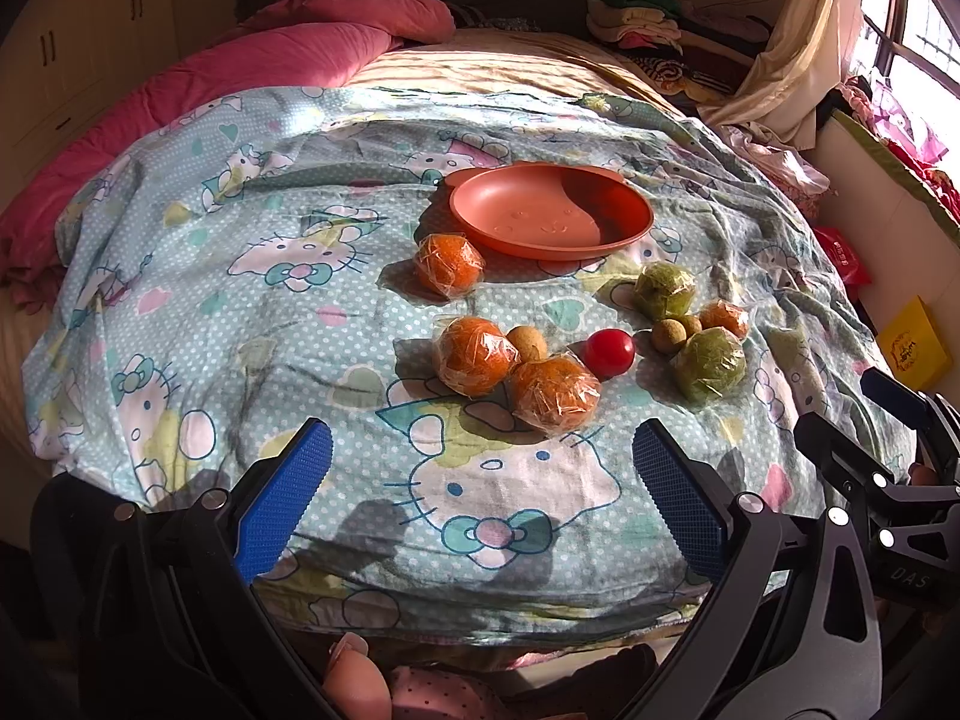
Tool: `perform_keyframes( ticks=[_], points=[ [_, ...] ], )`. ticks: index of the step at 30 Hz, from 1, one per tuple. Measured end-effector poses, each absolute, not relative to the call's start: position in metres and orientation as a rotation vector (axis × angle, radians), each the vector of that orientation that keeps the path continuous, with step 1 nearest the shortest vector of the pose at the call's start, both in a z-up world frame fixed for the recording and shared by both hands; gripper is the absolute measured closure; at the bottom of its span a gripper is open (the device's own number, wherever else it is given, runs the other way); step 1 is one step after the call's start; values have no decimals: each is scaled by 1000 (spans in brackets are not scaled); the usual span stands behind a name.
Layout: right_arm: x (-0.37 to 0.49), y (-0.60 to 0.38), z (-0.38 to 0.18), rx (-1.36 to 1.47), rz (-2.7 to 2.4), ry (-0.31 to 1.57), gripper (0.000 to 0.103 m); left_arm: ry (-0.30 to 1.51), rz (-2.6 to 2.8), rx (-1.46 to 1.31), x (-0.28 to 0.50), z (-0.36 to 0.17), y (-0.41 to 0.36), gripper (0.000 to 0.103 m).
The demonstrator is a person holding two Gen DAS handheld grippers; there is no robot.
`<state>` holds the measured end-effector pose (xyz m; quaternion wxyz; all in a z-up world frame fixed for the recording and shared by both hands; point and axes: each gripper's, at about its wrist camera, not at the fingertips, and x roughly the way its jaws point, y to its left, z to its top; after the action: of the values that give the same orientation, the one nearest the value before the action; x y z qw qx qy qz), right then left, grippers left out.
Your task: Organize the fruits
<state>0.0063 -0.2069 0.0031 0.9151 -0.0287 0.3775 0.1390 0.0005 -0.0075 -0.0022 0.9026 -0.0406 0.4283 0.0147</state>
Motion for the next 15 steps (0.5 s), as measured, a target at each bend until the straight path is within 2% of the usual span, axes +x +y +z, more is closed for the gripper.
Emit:
perform_keyframes(
  ticks=[15],
  points=[
    [10,-208,0,-56,292,783,4,896,32,-90,2,-6,-9,8]
  ],
)
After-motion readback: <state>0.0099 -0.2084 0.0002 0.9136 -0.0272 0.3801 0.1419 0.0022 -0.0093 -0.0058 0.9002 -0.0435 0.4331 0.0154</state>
